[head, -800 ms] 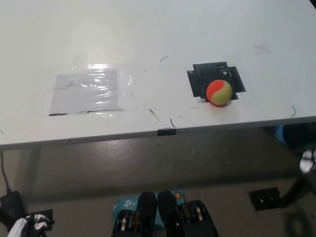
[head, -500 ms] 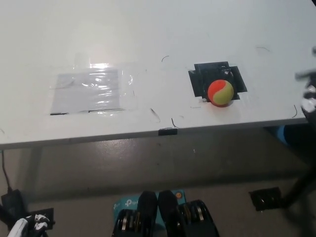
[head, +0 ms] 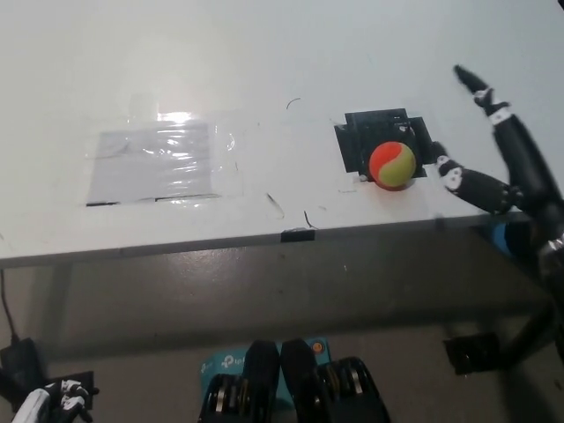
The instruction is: The robot uses right hand to squeeze a small tennis ball placed on the black area of the table
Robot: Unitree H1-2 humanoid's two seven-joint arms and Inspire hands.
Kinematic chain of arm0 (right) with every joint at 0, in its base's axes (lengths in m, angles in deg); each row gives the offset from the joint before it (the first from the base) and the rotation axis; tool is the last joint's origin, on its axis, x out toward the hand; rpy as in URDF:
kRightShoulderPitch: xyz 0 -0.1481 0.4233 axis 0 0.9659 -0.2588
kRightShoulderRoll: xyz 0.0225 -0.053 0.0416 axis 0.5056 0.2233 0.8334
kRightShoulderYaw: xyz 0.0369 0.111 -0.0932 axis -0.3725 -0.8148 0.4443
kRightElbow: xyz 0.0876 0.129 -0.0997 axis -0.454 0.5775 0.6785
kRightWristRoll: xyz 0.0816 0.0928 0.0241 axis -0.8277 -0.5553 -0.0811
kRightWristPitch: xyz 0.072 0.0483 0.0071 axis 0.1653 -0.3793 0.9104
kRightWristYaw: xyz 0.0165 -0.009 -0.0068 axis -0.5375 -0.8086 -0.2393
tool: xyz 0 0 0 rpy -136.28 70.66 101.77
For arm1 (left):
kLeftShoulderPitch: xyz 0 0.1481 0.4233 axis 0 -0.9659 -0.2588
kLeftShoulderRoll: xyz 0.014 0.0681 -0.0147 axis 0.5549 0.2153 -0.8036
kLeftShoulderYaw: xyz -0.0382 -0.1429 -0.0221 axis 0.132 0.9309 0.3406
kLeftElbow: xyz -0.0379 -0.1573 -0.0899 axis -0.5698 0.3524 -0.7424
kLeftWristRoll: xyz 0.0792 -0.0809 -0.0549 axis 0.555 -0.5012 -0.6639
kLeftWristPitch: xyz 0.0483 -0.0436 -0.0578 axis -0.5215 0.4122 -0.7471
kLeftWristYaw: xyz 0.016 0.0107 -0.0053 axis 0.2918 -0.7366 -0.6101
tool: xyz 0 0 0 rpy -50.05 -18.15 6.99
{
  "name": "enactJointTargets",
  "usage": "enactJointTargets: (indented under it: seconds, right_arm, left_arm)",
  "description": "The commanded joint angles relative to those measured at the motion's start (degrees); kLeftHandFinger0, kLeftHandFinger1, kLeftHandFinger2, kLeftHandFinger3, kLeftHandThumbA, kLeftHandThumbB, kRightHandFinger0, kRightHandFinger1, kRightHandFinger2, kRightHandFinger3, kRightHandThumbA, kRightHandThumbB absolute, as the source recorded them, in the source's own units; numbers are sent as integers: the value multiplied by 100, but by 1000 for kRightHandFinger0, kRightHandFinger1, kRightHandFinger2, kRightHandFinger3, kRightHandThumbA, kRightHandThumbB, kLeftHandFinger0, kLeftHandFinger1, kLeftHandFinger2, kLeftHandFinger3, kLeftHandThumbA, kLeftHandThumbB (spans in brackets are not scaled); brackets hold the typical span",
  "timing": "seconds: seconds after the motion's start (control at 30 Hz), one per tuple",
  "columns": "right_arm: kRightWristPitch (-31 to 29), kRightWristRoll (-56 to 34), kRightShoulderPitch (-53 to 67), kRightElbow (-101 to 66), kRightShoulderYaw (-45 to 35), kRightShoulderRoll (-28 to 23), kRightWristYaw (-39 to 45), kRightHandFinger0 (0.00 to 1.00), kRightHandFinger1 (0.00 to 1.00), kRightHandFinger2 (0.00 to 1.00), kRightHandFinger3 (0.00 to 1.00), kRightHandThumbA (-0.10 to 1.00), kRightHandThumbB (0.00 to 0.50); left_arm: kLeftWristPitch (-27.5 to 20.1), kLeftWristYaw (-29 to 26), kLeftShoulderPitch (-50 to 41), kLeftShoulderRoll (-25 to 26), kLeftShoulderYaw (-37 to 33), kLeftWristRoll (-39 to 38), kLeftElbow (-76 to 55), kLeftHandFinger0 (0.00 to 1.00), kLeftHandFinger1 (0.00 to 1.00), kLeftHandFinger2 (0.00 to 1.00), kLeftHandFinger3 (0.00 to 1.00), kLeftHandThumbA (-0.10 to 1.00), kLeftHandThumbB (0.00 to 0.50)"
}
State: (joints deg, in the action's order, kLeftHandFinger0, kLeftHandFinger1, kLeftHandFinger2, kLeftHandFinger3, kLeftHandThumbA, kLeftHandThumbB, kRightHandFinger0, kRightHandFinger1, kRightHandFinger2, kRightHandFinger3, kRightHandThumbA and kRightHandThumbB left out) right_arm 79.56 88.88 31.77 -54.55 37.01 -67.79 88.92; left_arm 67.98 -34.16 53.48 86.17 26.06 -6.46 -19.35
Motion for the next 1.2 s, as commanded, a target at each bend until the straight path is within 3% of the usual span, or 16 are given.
enactJointTargets:
  seconds: [0.0,0.3,0.57,0.7,0.73,1.03,1.07,1.17]
  right_arm:
    - [145,500,-529,300,182,4,48,1000,1000,1000,1000,566,421]
    - [-97,679,-1373,1819,380,277,-193,1000,1000,1000,1000,511,392]
    - [-536,857,-1918,3050,494,576,-597,1000,1000,1000,1000,516,392]
    - [-746,814,-1966,3480,497,741,-737,1000,1000,1000,1000,464,385]
    - [-826,833,-1972,3598,510,778,-804,1000,1000,1000,1000,464,387]
    - [-988,933,-1736,3869,618,962,-1001,1000,1000,1000,1000,539,407]
    - [-974,949,-1587,3837,649,948,-973,1000,1000,1000,1000,561,402]
    - [-937,957,-1444,3848,655,948,-986,1000,1000,1000,1000,567,417]
  left_arm:
    - [-94,80,31,162,31,9,-171,6,43,290,483,620,294]
    - [-121,108,31,191,16,9,-191,0,0,219,459,620,300]
    - [-54,148,92,172,-8,-14,-266,0,9,235,458,609,300]
    - [-85,175,167,188,-26,12,-208,7,31,302,505,635,314]
    - [-95,192,167,177,-5,-34,-218,0,16,279,489,616,312]
    - [-143,250,248,154,-19,-36,-188,0,0,239,469,652,331]
    - [-184,300,269,145,1,-108,-123,17,27,266,472,678,364]
    - [-154,302,261,152,-10,-79,-145,13,21,249,475,693,364]
